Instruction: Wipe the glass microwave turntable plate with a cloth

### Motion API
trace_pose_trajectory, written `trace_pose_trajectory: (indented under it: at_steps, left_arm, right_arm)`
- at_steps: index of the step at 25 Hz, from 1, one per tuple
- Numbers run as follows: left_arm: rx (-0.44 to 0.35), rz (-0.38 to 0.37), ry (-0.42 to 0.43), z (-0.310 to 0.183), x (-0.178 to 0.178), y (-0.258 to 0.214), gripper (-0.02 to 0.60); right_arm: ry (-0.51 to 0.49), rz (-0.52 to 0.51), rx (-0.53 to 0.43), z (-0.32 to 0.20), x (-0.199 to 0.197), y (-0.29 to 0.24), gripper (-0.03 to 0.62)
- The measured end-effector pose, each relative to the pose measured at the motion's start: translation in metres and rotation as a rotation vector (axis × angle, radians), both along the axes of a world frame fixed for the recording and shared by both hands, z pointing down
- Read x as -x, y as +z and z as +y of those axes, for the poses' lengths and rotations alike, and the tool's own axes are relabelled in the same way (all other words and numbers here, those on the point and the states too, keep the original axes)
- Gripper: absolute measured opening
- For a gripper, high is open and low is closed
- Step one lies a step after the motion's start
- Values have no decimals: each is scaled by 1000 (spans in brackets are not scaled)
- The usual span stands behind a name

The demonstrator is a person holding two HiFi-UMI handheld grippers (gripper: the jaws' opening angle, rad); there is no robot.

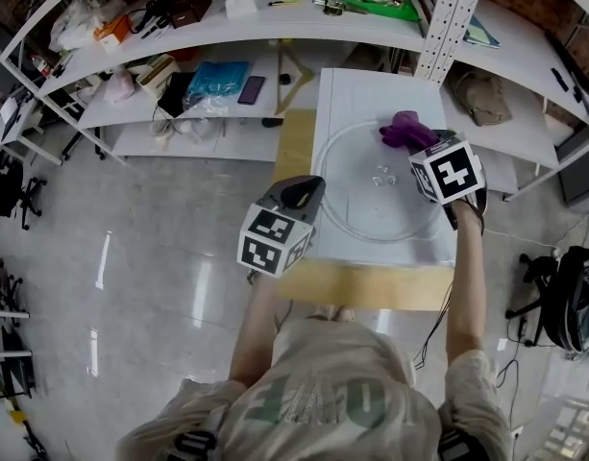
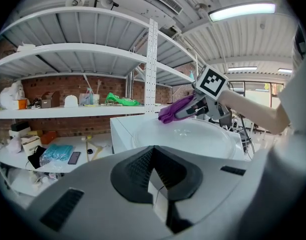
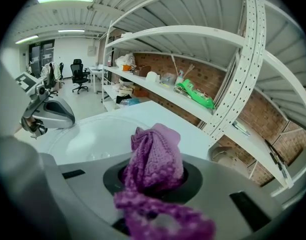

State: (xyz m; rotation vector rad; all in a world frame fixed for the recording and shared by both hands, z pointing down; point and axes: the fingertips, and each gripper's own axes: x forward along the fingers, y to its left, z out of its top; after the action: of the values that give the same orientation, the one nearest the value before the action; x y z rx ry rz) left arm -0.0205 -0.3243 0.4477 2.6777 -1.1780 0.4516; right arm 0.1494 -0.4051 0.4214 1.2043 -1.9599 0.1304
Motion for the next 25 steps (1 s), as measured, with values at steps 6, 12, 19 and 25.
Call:
trace_pose_trajectory:
  at_steps: [6, 12, 19, 25]
  left_arm:
    - [0, -20, -5, 2, 1, 0, 2]
    - [1, -35, -30, 2, 2, 1, 2]
    - [-8, -52, -55, 2, 1, 1, 2]
    - [-8, -56, -59, 2, 2, 2, 2]
  right_arm:
    - [44, -12, -7, 26, -23, -2, 57]
    - [45, -16, -7, 63, -30, -3, 57]
    - [29, -13, -18, 114, -29, -5, 57]
    - [-15, -15, -3, 155, -17, -3, 57]
